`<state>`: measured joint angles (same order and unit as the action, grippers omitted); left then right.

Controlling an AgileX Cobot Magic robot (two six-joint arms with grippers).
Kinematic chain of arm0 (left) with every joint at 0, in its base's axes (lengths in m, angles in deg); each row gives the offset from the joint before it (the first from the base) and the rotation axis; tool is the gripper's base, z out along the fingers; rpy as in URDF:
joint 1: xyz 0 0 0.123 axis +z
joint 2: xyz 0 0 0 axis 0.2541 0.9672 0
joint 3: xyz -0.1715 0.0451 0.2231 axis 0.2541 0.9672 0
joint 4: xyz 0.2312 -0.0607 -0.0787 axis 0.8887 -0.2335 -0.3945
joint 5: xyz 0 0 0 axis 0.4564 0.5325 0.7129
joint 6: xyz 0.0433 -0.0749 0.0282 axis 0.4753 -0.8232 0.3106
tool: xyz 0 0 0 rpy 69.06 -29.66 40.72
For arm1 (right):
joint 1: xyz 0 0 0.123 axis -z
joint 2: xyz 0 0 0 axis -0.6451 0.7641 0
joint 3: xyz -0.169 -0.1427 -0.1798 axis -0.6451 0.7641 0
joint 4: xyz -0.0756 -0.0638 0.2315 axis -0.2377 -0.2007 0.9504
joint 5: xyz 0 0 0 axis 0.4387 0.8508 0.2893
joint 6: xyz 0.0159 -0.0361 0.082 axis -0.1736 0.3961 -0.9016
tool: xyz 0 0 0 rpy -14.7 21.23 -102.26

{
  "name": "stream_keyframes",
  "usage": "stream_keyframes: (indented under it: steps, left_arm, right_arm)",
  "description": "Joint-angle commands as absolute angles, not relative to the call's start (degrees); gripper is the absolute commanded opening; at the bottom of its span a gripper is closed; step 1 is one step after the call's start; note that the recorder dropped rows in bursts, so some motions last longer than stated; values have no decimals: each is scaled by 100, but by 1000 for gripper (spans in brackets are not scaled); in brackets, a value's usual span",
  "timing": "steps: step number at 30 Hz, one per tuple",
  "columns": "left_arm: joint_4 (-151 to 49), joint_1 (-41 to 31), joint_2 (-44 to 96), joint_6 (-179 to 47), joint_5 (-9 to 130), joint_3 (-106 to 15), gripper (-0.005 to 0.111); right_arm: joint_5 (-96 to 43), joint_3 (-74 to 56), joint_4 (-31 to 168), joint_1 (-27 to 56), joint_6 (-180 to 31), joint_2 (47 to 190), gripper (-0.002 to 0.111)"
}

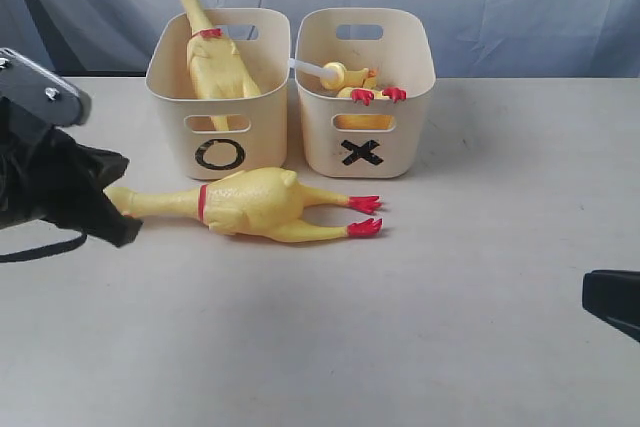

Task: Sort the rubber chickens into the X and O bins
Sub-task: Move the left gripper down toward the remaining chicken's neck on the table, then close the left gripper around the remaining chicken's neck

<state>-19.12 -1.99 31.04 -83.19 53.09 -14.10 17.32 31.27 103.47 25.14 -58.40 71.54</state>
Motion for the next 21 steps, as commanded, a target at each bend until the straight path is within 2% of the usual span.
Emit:
stream_keyframes:
  steps: [1,6,9,21]
  left_arm:
    - [-2404,-554,3275,-6345,5843,-1524,18]
    - [-2357,-718,3695,-5705,5796,-1638,48]
    - [-1870,-718,4019,-5705,5697,-1736,58]
    - [-857,-708,5253,-5194,5707,-2318,60]
  right_arm:
    - [1708,3142,10352,2539,-5828,7119,-1]
    - [1708,3142,10352,2539,-5828,7119,-1]
    - [1708,3142,10352,2539,-5828,7119,-1]
    - [1708,3142,10352,2539,-5828,7119,-1]
